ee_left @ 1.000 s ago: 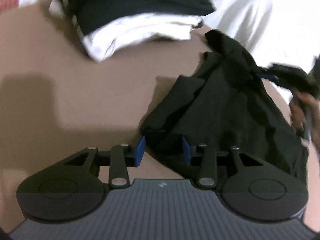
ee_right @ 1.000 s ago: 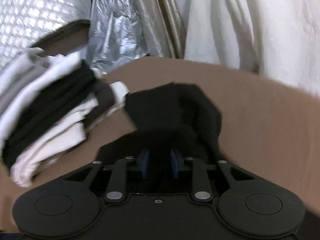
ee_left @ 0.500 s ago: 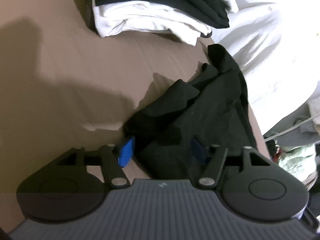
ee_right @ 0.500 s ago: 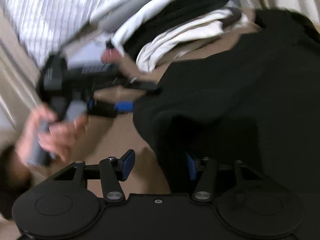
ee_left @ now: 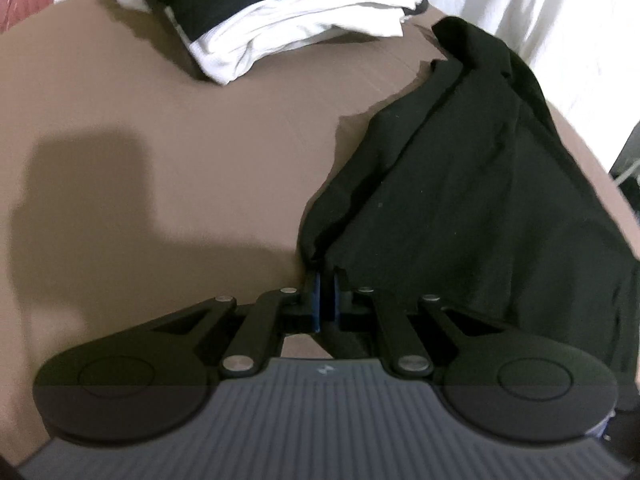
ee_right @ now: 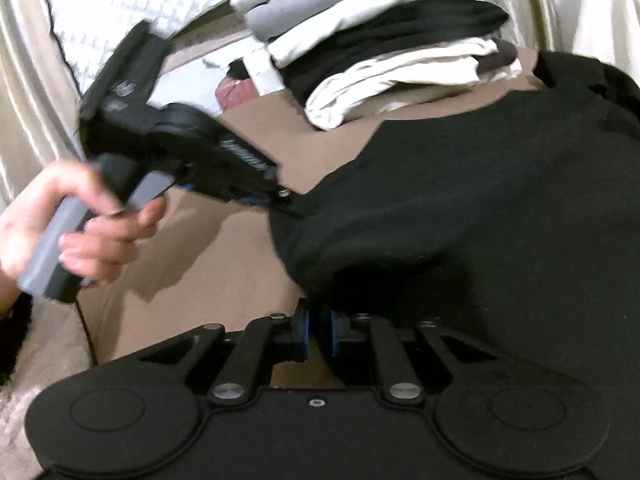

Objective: Fold clothes

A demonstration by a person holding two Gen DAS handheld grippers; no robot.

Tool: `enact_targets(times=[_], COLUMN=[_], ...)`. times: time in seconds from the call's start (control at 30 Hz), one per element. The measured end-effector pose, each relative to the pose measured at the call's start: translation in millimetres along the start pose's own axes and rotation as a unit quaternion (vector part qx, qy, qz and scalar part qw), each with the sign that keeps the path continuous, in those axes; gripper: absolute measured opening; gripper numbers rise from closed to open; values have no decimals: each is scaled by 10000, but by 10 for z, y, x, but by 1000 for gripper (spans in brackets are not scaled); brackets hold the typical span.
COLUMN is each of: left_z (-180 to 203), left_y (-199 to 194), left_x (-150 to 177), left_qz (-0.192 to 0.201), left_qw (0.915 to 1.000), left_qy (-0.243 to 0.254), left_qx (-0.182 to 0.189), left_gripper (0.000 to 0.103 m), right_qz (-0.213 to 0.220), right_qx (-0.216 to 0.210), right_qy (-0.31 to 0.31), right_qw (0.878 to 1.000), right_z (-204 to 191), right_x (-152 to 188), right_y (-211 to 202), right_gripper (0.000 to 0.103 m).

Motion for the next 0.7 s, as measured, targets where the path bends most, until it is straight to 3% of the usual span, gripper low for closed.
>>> enact_targets(times=[0.17,0.27,0.43,0.57,0.63,0.7], left_z=[-7,-26,211,670,976,1290], left_y=[-241,-486,-591,-431,-336,-220], left_x=[-60,-154,-221,-140,-182,-324], left_qz=[387,863,1343,1296,1197,1169], left_qw=[9991,9961,9898,9884,9876,9855], left_qy=[161,129,432,790,1016,1222], left_qx=[-36,140,180,-74,9,125], left_gripper=[16,16,16,40,45,61], right_qz=[-236,133,400,456,558,664], right_qx=[246,462,1098,1505,1639,1585], right_qy=[-326,-287,-139,-66,189,523], right_qw=[9989,9984,9931,9875,9847,9837], right_z=[-9,184,805,1349,1643,1928], right_x=[-78,-167,-370,-562,-675,-810], right_y=[-283,-647,-1092,-1322,-1394,-1429], right_gripper=[37,57,57,57,57,57])
Point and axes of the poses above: each gripper's, at about its wrist camera, not at the fingertips, and y roughly the way its jaws point, z to its right, x to its underside, the point moved 8 cm from there along y, roughly the way its jaws point, and after that the axes turned 2 degrees about -y, right-handed, at the moved point
